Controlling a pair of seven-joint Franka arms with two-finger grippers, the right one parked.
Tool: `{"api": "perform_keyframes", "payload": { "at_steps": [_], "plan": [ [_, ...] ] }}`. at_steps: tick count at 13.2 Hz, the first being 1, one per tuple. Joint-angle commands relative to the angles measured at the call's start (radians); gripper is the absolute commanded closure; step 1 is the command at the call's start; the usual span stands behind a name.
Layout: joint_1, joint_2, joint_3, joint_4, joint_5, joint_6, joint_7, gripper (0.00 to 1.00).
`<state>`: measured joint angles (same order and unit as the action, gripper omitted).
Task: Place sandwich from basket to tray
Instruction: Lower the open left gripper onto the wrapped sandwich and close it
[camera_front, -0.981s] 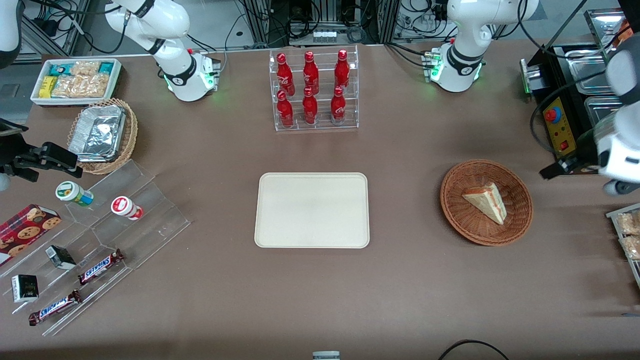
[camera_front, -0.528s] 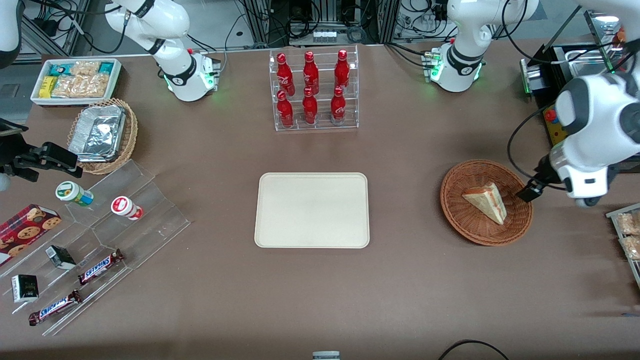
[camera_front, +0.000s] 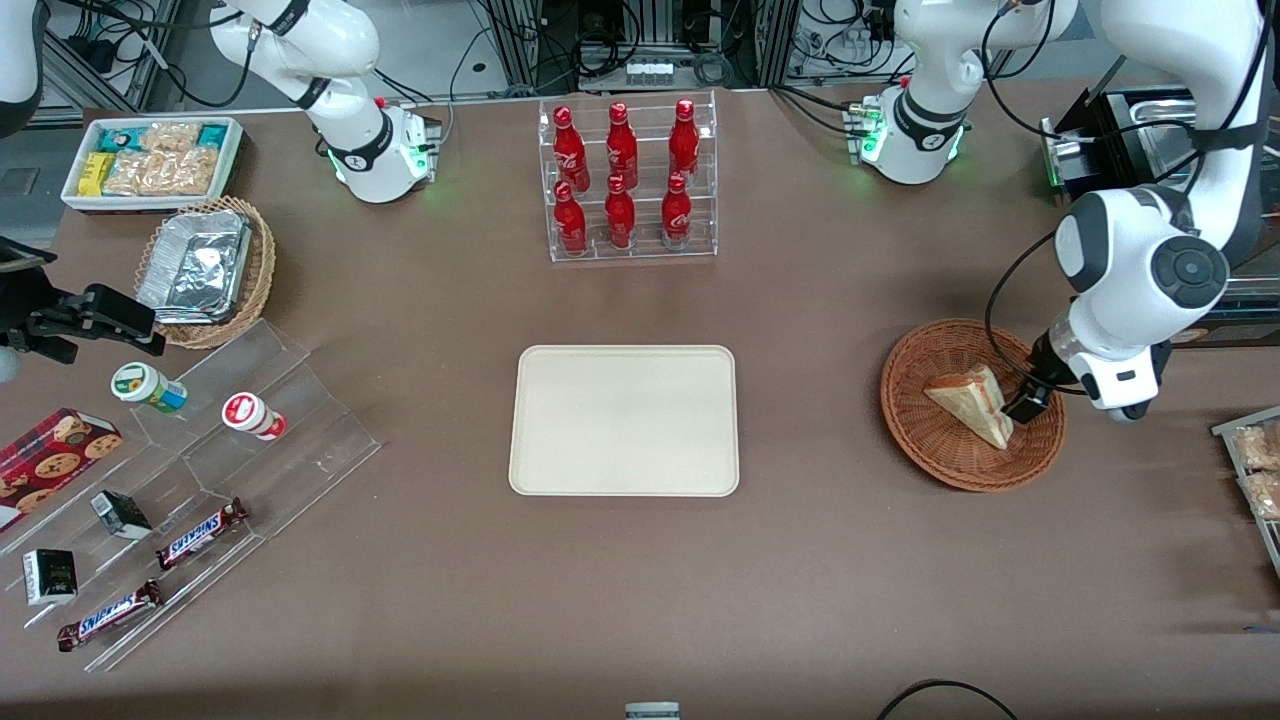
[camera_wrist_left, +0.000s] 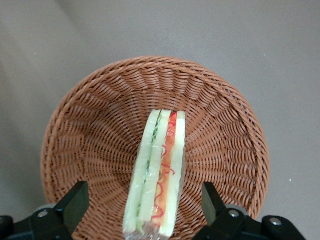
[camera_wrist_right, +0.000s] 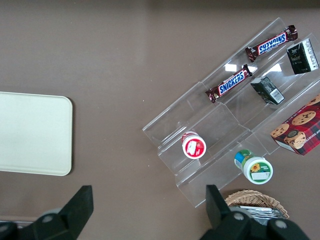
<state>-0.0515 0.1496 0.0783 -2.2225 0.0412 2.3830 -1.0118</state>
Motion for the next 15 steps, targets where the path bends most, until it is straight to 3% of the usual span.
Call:
{"api": "perform_keyframes", "payload": {
  "at_steps": [1,9,10,12,13,14,15],
  "plan": [
    [-0.03,0.028,0.001,-0.005,-0.004,0.048,-0.044,0.0],
    [-0.07,0.085,0.0,-0.049,-0.004,0.123,-0.079,0.0],
    [-0.071,0.087,0.001,-0.054,-0.004,0.128,-0.08,0.09],
    [-0.067,0.076,0.001,-0.049,-0.003,0.119,-0.094,0.74],
    [-0.067,0.071,0.003,-0.046,0.0,0.113,-0.093,0.92],
    [-0.068,0.061,0.003,-0.046,0.006,0.108,-0.091,1.0],
    [-0.07,0.036,0.001,-0.042,0.015,0.073,-0.09,1.0]
  ]
}}
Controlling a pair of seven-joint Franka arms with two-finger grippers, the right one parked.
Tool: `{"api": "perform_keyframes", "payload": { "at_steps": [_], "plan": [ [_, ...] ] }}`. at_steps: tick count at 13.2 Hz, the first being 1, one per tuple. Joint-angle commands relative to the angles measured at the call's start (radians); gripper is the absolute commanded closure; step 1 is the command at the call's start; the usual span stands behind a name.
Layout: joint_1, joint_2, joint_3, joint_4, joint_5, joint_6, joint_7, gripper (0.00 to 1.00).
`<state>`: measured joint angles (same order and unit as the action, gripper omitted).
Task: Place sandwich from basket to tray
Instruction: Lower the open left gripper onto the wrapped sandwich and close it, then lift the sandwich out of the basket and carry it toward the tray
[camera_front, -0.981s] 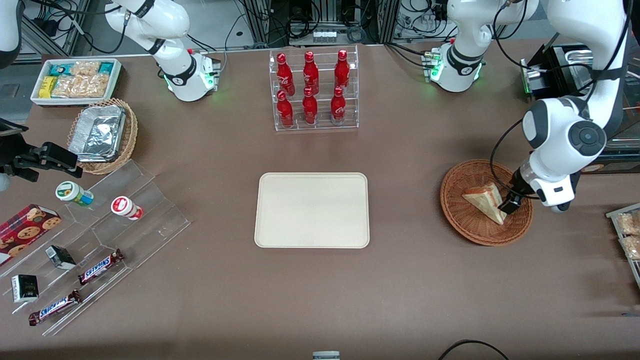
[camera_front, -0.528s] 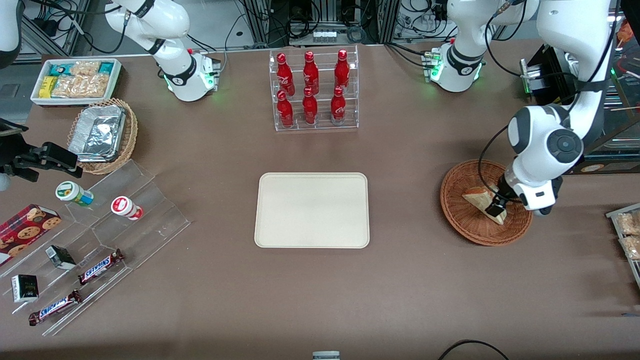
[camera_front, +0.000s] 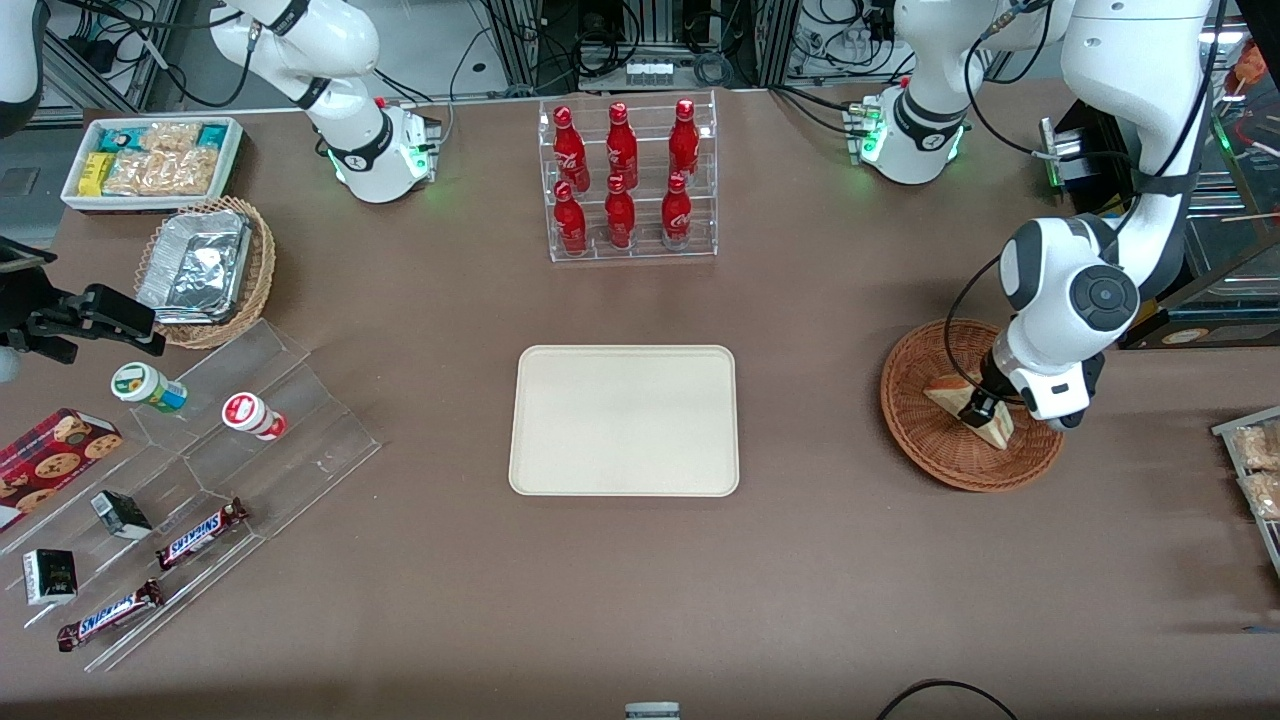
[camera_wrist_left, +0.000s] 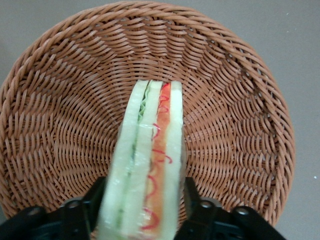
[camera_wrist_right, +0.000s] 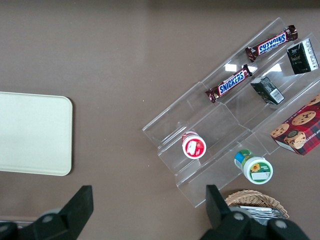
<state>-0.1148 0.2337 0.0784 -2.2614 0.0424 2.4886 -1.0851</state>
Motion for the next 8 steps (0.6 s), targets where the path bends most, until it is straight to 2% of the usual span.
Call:
{"api": "perform_keyframes", "payload": {
  "at_steps": [1,5,8],
  "plan": [
    [-0.008,-0.071,0.0,0.017,0.016,-0.087,-0.01,1.0],
    [-0.077,-0.129,-0.002,0.169,0.016,-0.369,-0.007,1.0],
    [-0.236,-0.132,-0.003,0.336,0.016,-0.551,-0.004,1.0]
  ]
}}
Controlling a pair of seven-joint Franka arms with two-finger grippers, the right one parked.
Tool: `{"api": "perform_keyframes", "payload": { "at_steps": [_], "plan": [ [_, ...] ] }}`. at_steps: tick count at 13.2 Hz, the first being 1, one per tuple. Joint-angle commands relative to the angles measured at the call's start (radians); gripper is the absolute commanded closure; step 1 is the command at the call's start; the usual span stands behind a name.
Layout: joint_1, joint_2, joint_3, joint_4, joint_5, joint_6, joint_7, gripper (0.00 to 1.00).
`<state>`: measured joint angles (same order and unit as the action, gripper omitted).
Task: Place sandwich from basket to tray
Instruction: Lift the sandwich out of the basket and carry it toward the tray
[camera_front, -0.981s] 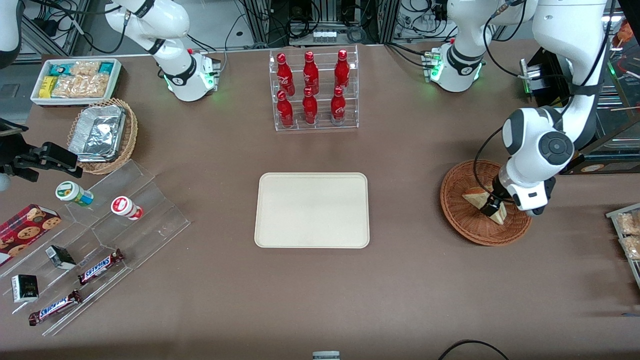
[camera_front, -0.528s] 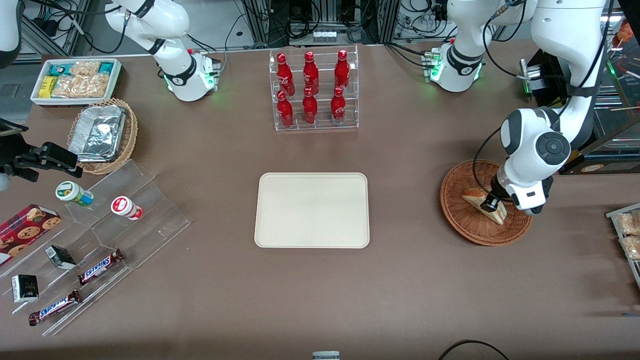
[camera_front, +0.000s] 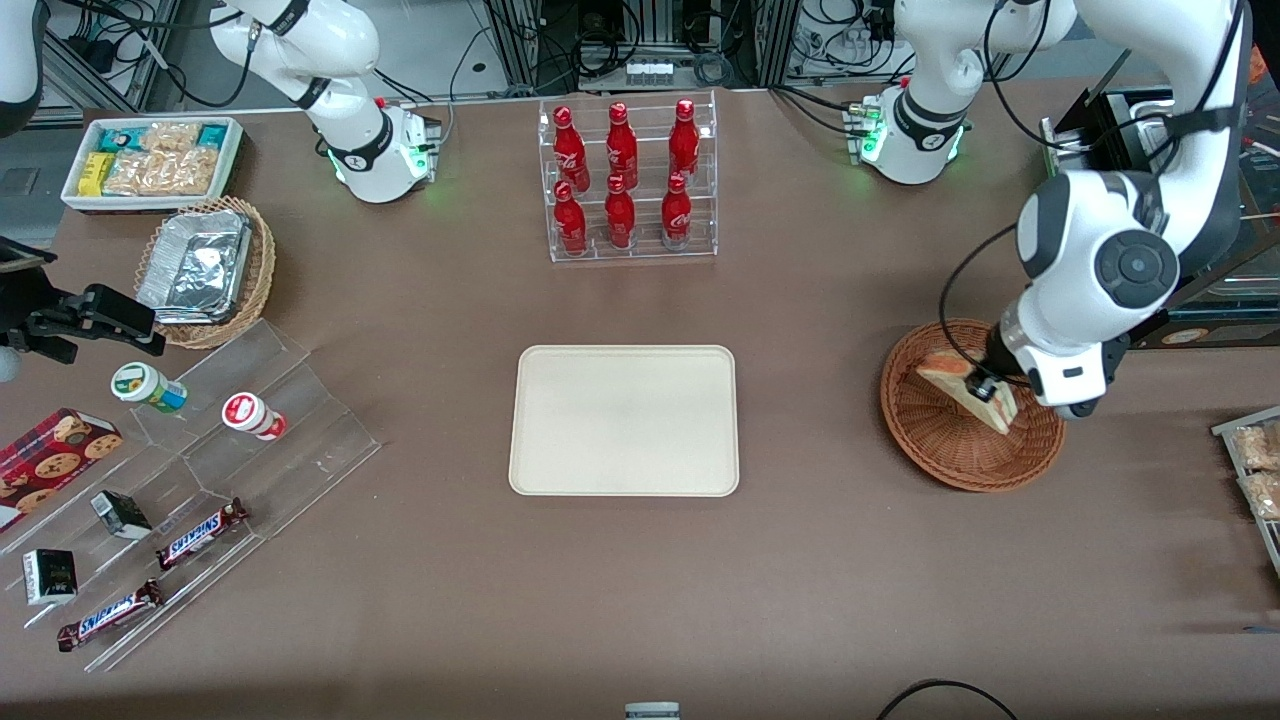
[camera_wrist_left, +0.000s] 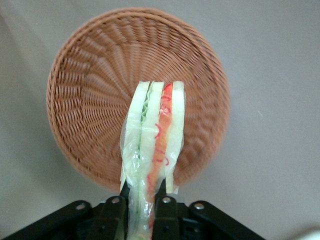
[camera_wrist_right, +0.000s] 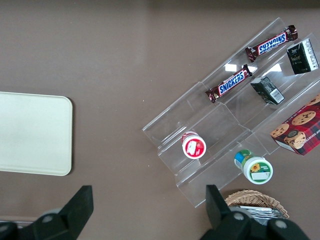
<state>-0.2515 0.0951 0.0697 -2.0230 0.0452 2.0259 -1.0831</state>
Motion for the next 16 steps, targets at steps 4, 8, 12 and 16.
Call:
{"api": "perform_keyframes", "payload": {
  "at_steps": [4,8,12,16],
  "plan": [
    [-0.29,0.034,0.005,0.188,0.012,-0.081,0.014,1.0],
    [-0.451,0.17,0.005,0.247,0.088,0.011,0.008,1.0],
    [-0.509,0.259,0.005,0.245,0.098,0.154,0.015,1.0],
    [-0.563,0.346,0.005,0.245,0.166,0.273,0.015,1.0]
  ]
}}
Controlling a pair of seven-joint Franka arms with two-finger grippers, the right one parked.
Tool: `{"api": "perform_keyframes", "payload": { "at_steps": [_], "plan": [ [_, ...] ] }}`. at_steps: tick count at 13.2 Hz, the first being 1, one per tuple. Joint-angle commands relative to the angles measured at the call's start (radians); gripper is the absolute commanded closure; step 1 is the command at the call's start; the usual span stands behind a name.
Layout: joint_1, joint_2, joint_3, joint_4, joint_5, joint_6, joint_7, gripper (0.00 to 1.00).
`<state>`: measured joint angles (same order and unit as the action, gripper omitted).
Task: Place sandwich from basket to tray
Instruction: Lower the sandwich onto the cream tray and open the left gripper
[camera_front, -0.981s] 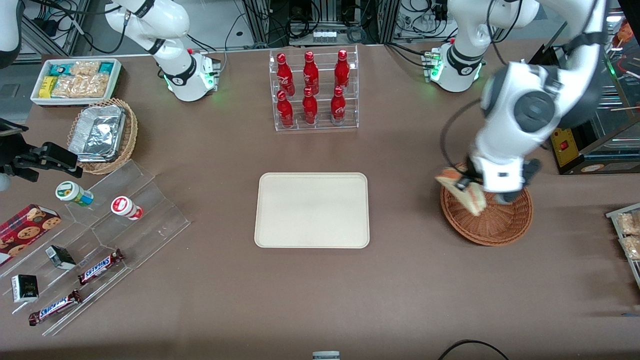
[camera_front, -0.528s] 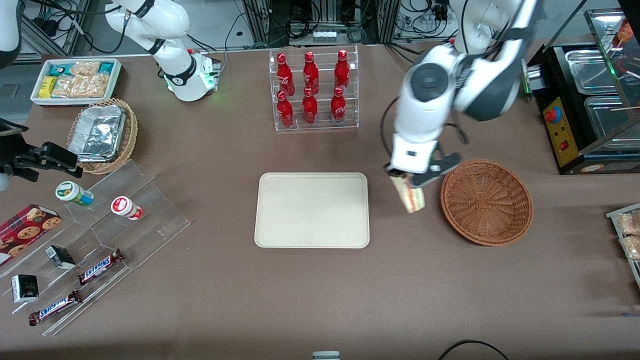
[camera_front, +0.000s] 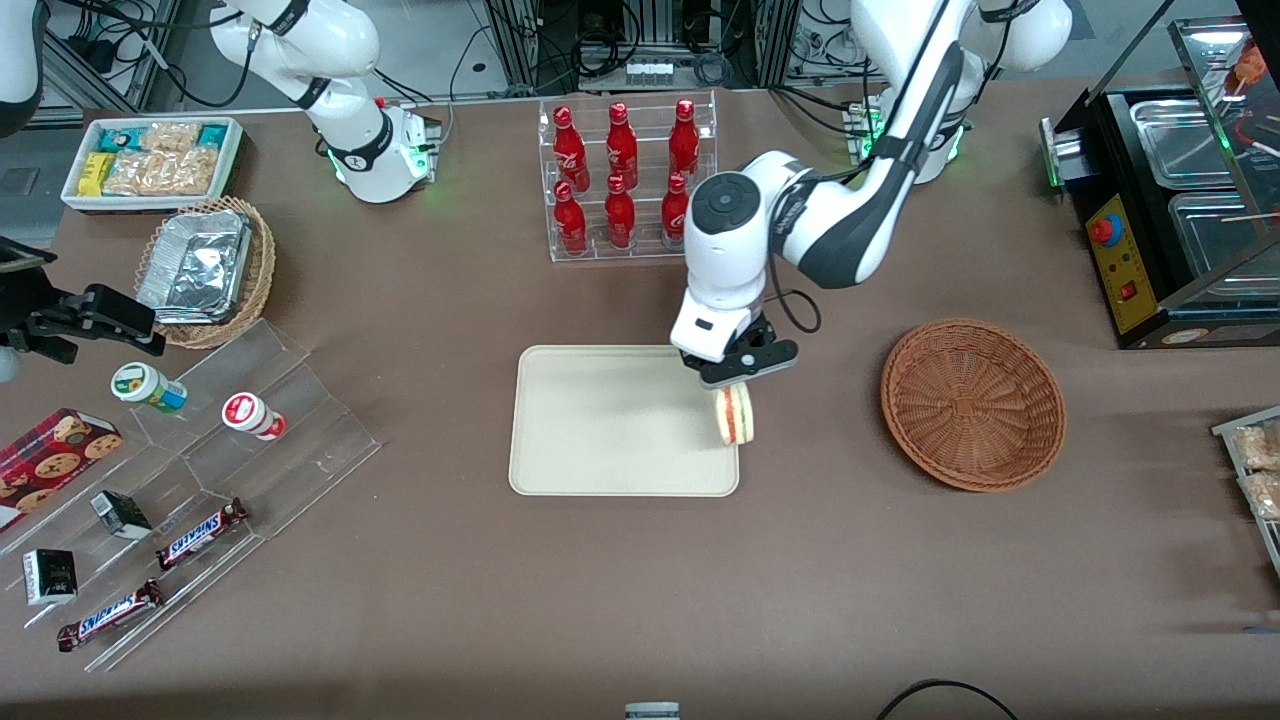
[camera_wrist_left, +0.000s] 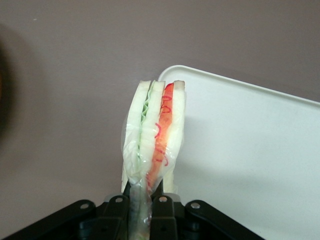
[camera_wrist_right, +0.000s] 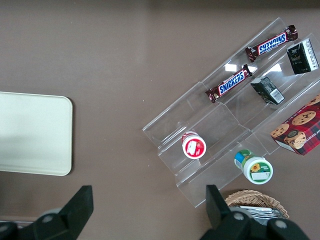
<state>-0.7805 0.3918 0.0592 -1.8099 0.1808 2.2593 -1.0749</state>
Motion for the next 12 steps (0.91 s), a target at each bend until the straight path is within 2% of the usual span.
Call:
{"api": "perform_keyframes", "payload": {
  "at_steps": [1,8,12],
  "plan": [
    [-0.045,0.076,0.016,0.034,0.035,0.087,0.007,1.0],
    [-0.06,0.18,0.014,0.086,0.034,0.152,0.021,1.0],
    [-0.068,0.194,0.014,0.089,0.034,0.154,0.05,1.0]
  ]
}}
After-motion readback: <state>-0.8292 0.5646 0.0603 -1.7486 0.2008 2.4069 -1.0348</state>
